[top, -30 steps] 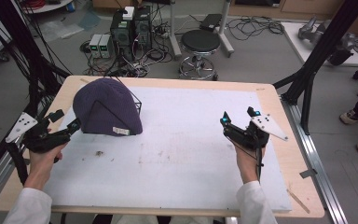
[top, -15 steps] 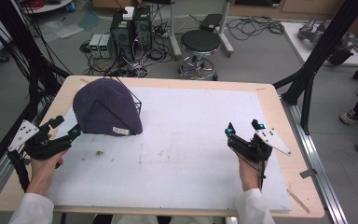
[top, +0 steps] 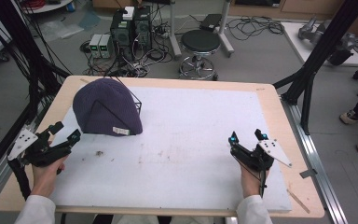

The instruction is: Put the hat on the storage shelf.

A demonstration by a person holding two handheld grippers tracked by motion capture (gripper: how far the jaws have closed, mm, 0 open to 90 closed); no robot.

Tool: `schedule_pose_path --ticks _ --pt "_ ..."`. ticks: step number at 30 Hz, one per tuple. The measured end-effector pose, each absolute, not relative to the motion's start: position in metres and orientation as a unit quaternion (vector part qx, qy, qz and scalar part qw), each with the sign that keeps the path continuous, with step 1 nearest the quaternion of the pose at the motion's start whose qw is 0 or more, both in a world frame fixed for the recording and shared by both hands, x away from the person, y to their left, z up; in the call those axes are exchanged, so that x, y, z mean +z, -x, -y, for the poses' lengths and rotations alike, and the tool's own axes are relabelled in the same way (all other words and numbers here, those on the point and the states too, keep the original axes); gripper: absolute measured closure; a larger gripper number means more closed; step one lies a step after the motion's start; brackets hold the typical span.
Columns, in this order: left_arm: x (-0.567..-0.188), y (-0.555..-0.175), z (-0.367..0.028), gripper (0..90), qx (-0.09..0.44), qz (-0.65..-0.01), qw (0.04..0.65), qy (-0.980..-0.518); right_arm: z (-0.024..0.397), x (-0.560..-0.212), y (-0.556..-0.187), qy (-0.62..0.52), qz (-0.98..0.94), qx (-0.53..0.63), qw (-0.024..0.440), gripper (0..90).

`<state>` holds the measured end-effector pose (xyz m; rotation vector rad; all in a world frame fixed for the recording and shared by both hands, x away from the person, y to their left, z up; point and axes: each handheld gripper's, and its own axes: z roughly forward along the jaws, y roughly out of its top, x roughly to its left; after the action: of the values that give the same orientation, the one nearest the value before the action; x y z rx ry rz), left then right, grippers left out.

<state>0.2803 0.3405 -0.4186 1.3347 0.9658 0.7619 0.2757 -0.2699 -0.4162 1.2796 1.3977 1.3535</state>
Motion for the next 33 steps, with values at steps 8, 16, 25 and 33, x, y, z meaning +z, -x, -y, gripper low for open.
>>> schedule_pose_path --ticks 8,16,25,33 --pt "-0.433 -0.277 -0.344 20.0 0.325 -0.431 0.611 -0.58 0.271 -0.421 -0.27 -0.507 -0.551 0.529 0.399 12.2" --pt "-0.432 -0.275 -0.341 20.0 0.324 -0.42 0.618 -0.58 0.279 -0.426 -0.268 -0.515 -0.539 0.533 0.4 12.3" --pt "-0.433 -0.27 -0.347 20.0 0.325 -0.429 0.618 -0.573 0.279 -0.426 -0.269 -0.516 -0.538 0.533 0.401 12.3" --pt "-0.435 -0.268 -0.35 20.0 0.325 -0.436 0.613 -0.573 0.278 -0.428 -0.272 -0.511 -0.548 0.528 0.401 12.4"
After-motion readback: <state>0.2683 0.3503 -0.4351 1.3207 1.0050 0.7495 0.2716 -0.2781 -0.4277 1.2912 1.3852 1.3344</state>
